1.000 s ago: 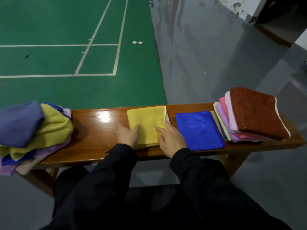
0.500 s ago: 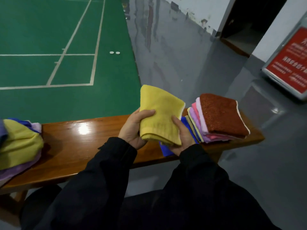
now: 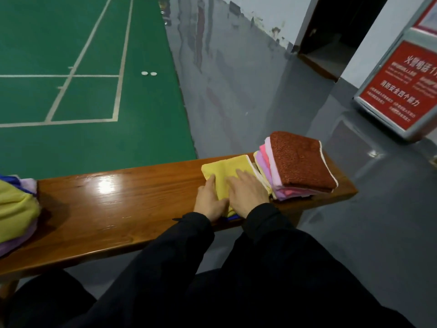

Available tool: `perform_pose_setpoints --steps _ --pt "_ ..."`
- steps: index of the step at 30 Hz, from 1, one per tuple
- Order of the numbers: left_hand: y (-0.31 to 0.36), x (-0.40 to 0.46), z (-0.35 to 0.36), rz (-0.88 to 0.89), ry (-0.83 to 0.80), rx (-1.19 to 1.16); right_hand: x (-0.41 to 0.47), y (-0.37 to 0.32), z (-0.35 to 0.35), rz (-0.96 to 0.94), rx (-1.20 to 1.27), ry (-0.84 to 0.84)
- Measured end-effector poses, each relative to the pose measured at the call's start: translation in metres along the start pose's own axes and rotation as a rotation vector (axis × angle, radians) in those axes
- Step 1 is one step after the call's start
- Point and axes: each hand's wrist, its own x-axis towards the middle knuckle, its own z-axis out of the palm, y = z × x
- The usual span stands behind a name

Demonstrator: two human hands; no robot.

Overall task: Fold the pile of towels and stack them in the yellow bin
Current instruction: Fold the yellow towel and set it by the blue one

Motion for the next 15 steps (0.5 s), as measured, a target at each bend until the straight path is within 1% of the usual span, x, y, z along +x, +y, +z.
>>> perform_pose_setpoints --steps 1,2,4,6,9,10,12,15 --pt "0.0 0.001 0.001 0.026 0.028 -0.015 -0.004 0.002 0.006 0.041 0.006 -0.084" --pt "-0.001 0.002 0.001 0.058 0.047 -0.025 -0.008 0.005 0.009 0.07 0.031 -0.118" --pt "-0.004 0.005 0.001 0.109 0.032 0.054 -0.013 0.01 0.011 0.109 0.065 -0.105" --pt "-0.009 0.01 -0.001 0.1 -0.025 0.168 -0.014 0.014 0.009 0.117 0.048 -0.096" --pt "-0.011 0.012 -0.006 0.097 -0.046 0.199 -0.015 0.01 0.003 0.129 0.069 -0.054" --pt "-0.011 0.01 -0.009 0.112 -0.019 0.194 -0.014 0.006 0.0 0.133 0.103 -0.024" --pt "-0.011 0.007 -0.016 0.15 0.093 0.162 -0.01 -0.008 -0.007 0.133 0.189 0.024" --pt "-0.013 -0.007 -0.033 0.174 0.214 0.08 -0.007 -0.038 -0.017 0.113 0.304 0.032"
